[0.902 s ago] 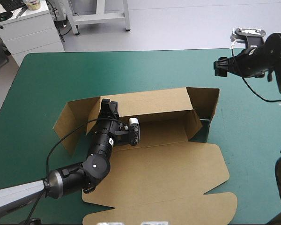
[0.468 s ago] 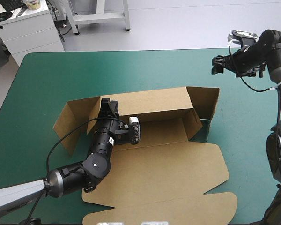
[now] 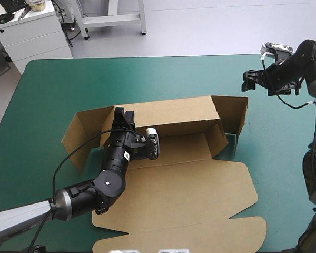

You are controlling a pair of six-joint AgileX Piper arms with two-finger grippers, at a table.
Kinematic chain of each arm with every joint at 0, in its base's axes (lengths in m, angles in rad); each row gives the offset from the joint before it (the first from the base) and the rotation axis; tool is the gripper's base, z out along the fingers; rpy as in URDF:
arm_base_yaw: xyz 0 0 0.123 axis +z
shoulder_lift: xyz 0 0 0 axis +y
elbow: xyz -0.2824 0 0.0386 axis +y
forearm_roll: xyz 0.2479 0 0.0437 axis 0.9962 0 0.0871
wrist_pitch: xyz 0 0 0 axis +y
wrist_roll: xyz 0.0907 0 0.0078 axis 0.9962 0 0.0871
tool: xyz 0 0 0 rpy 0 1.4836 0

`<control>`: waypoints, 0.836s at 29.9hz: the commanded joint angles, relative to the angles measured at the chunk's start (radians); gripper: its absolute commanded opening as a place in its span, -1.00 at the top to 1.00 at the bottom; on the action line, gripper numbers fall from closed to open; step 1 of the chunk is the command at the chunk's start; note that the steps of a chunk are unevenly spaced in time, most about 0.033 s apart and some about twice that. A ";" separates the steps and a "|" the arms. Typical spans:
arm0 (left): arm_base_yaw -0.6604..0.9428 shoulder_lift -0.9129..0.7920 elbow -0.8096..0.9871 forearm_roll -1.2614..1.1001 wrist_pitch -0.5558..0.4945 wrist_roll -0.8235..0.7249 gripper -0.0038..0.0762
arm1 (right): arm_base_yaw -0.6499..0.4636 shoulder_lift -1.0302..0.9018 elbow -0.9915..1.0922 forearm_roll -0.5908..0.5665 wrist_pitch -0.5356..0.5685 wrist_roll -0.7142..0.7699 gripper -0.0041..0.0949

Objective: Fold the box

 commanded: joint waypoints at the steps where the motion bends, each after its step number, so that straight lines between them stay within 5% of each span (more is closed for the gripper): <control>1: -0.007 -0.027 -0.034 0.102 0.036 -0.010 0.93 | -0.007 -0.093 0.032 0.020 0.011 -0.037 -0.67; 25: -0.007 -0.027 -0.034 0.104 -0.003 -0.010 0.93 | -0.013 -0.333 0.418 0.125 -0.020 -0.192 -0.67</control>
